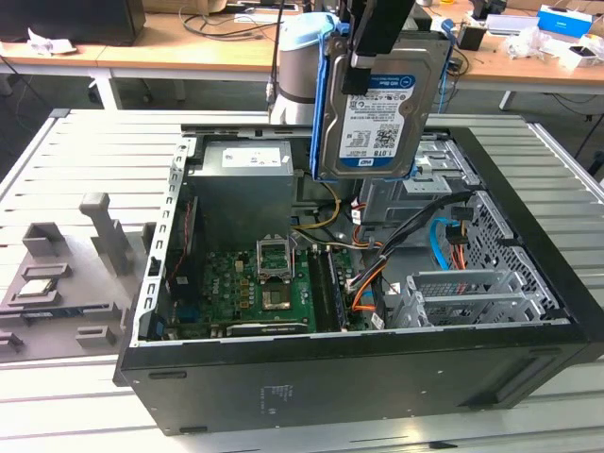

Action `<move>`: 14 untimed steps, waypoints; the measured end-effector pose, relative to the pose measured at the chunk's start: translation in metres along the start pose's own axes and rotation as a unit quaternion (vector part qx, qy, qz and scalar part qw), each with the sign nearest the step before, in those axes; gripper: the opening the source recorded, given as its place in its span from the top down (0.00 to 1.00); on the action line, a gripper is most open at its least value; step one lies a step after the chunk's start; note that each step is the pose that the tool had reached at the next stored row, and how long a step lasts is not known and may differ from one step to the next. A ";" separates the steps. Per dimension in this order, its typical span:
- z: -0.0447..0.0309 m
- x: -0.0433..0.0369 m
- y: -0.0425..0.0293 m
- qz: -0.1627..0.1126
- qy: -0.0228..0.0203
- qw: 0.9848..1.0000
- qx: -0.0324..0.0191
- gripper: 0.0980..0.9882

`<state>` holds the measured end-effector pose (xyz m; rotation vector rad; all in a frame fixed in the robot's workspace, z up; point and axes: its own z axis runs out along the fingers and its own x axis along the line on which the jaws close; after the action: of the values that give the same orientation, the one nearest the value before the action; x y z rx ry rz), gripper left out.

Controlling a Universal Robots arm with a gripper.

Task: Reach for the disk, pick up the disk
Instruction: 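Pick up the disk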

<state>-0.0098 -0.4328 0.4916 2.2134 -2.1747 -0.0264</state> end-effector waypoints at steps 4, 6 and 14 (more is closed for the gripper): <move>0.0001 0.0059 0.0001 0.000 0.000 1.000 0.000 0.70; 0.0001 0.0087 0.0002 0.000 0.000 1.000 0.000 0.70; 0.0004 0.0236 0.0004 0.000 0.000 1.000 0.000 0.70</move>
<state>-0.0098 -0.4564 0.4916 2.2134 -2.1748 -0.0264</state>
